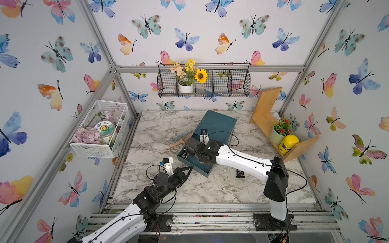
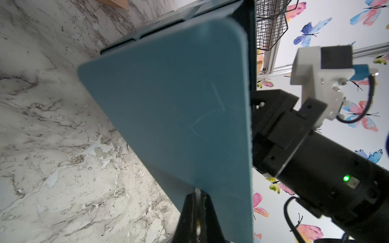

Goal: Take the cookies out of the drawer
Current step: Pick up the cookie from the drawer, then place the cookie at the center of the board.

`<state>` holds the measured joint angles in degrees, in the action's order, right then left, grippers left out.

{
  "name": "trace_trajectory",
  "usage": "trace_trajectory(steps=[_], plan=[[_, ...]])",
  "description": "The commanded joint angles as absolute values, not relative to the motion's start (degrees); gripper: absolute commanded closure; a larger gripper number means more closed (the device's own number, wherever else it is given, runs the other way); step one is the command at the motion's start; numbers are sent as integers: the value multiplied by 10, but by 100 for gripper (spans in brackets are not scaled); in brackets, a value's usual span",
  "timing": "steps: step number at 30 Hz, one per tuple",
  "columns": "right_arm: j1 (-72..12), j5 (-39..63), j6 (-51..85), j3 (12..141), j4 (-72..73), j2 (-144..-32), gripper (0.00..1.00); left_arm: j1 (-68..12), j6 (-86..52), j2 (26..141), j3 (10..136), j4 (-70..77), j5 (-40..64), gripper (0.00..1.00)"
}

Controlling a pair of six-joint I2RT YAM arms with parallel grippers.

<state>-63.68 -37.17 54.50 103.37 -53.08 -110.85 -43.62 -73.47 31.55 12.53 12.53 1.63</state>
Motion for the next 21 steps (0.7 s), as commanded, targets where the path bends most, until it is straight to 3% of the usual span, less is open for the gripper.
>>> trace_trajectory(steps=[1,12,21], plan=[[-637,-363,527,1040,-524,-1069,70,-435,-723,314,146,134,1,100],[-647,-386,517,1061,-578,-1009,71,-436,-723,319,150,132,0,100],[-645,-436,526,998,-634,-901,74,-436,-724,322,152,129,0,100]])
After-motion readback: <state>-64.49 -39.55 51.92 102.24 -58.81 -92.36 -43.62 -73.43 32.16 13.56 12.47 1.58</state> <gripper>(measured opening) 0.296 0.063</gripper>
